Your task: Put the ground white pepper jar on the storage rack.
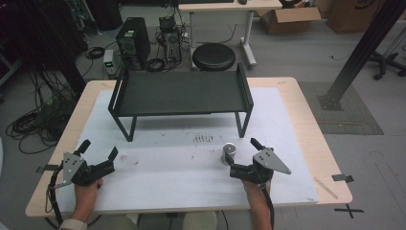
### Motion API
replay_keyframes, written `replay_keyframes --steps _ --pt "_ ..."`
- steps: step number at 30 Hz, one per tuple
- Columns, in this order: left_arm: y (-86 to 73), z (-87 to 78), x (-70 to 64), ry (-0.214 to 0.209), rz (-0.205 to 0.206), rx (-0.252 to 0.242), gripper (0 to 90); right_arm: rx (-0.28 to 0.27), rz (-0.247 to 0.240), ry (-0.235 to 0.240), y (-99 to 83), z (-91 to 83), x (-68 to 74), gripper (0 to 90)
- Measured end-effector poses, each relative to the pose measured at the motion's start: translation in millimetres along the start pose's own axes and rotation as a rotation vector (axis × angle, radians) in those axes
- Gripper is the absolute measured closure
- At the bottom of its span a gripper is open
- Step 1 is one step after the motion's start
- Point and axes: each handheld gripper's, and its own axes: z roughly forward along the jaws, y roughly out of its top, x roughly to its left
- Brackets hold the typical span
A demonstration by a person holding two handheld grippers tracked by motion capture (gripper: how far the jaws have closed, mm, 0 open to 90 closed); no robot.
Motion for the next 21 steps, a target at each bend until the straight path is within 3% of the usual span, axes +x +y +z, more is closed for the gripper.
replay_keyframes --steps 21 --pt "-0.2 -0.3 0.0 -0.001 0.000 -0.005 0.2 0.103 0.021 0.025 -16.0 24.4 6.0 0.6"
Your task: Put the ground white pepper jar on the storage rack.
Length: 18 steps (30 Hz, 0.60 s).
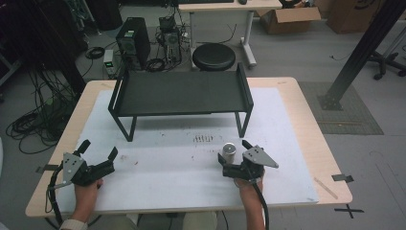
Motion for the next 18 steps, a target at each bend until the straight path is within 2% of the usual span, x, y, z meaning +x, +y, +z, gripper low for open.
replay_keyframes --steps 8,13,18 --pt "0.0 -0.1 0.0 0.000 0.000 0.000 0.2 0.018 0.009 0.004 0.0 3.0 -0.8 2.1" --pt "-0.1 -0.2 0.0 0.001 0.001 -0.002 0.2 0.036 0.026 0.012 0.4 4.8 -2.8 6.2" --pt "-0.1 -0.2 0.0 0.000 0.000 -0.002 0.2 0.063 0.019 0.032 1.2 7.3 -3.0 13.0"
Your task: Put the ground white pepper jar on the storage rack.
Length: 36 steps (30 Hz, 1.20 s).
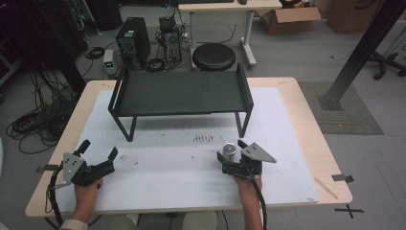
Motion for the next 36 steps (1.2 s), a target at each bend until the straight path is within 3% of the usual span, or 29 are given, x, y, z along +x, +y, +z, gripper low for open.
replay_keyframes --steps 23,31,36 --pt "0.1 0.1 -0.1 0.000 0.001 0.002 0.3 0.016 0.020 0.035 0.6 1.2 -3.0 46.8" --pt "0.1 0.1 -0.1 0.001 0.001 0.002 0.2 0.013 0.002 0.022 0.6 1.1 -0.9 48.2" --pt "0.1 0.1 0.0 0.000 0.000 0.001 0.2 0.005 0.018 0.022 0.7 0.2 -2.5 48.4"
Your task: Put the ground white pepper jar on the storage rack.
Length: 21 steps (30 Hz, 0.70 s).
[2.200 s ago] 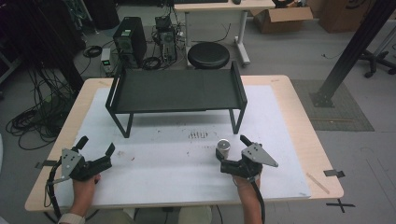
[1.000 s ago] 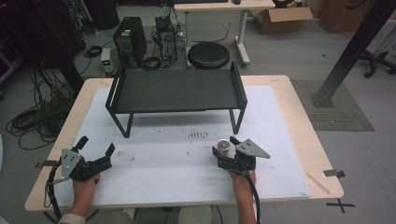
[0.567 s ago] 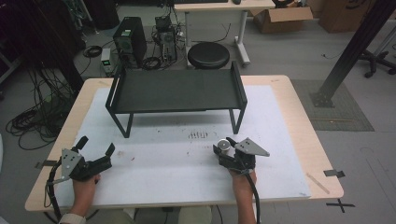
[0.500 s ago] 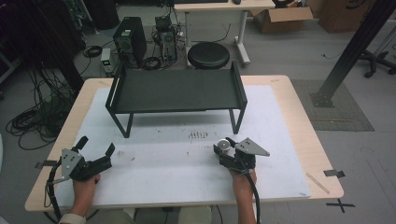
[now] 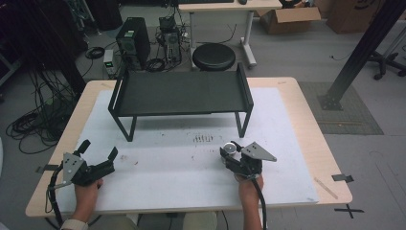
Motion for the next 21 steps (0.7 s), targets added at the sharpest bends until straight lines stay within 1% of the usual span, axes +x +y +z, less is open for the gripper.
replay_keyframes --steps 3,8,13,14,15,21 --pt "0.0 0.0 0.0 0.000 0.000 0.000 0.2 -0.005 -0.008 -0.004 1.4 -0.6 0.0 48.4" --pt "0.0 0.0 0.0 0.000 0.000 0.000 0.2 -0.014 -0.017 0.007 8.2 -2.0 1.2 48.5" --pt "0.0 0.0 0.1 0.001 0.000 0.000 0.2 -0.028 -0.024 0.023 19.2 -4.4 3.9 48.5" --pt "0.0 0.0 0.1 0.001 0.000 0.000 0.2 -0.028 -0.024 0.023 19.2 -4.4 3.9 48.5" --pt "0.0 0.0 0.0 0.000 0.000 0.000 0.2 -0.031 -0.028 0.029 24.1 -5.3 4.8 48.5" --pt "-0.1 -0.1 0.1 0.000 0.000 -0.001 0.2 -0.038 -0.034 0.044 37.6 -8.6 6.8 48.5"
